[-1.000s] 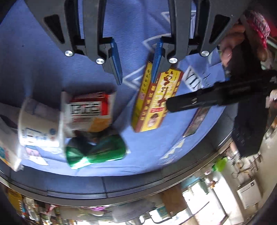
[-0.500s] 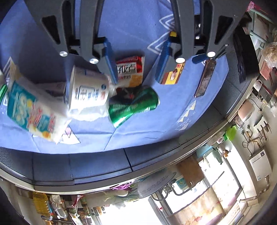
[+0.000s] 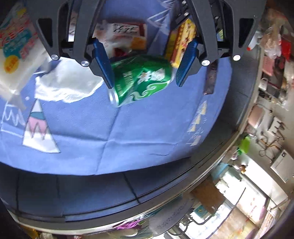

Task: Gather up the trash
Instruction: 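Grasp the yellow spice box with the left tool while the right tool grasps the green can, then carry box and can to the wastebasket and open both tools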

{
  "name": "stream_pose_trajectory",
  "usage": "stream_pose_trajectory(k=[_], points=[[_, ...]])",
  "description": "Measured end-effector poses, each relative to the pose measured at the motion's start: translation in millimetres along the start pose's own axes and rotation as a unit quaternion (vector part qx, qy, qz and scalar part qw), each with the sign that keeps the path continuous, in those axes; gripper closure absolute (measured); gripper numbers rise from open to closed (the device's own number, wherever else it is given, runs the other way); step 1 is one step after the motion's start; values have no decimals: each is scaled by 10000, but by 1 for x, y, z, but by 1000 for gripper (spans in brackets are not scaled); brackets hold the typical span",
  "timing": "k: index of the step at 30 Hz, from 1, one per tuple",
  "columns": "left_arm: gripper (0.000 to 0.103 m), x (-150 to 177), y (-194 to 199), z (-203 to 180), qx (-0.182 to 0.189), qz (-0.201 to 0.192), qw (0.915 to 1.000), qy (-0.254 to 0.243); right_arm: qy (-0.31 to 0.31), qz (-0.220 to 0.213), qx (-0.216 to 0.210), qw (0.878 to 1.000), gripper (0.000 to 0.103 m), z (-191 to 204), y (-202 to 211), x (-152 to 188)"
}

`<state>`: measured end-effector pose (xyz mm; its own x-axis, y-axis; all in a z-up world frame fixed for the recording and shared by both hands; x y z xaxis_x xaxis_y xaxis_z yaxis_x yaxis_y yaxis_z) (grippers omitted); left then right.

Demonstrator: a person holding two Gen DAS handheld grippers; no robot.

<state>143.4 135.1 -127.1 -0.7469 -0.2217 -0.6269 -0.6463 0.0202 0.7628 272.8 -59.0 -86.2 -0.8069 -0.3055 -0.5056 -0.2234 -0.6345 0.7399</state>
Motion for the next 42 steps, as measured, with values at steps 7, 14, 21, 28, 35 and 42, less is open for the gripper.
stream_pose_trajectory(k=[7,14,21,28,35,42], points=[[46,-3,1,27,-27,-80,9997,216,3464,-115,2137,9134,35,56,18,34],[45,0,1,23,-177,-265,9995,41,4916,573,2972,8166,35,57,-36,74],[45,0,1,23,-157,-277,9995,60,5040,979,3254,7940,35,33,-82,41],[46,0,3,25,-50,-258,9996,85,4637,766,2805,8369,60,51,-86,26],[46,-5,14,25,223,-259,9992,225,3308,-109,1928,9237,81,74,-25,8],[46,-12,39,15,580,-394,9972,260,1948,-426,885,9759,81,67,18,20]])
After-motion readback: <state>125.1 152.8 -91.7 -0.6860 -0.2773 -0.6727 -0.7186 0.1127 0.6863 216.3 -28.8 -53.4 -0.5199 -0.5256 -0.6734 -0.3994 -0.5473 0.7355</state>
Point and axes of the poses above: each gripper's, at about its wrist camera, not at the fingertips, and y roughly against the way its jaws point, z to its left, x to its underside, the point moved 8 cm from there along -y, roughly the way its jaws point, and after that the axes turned 5 degrees about y, right-handed, at the moved point
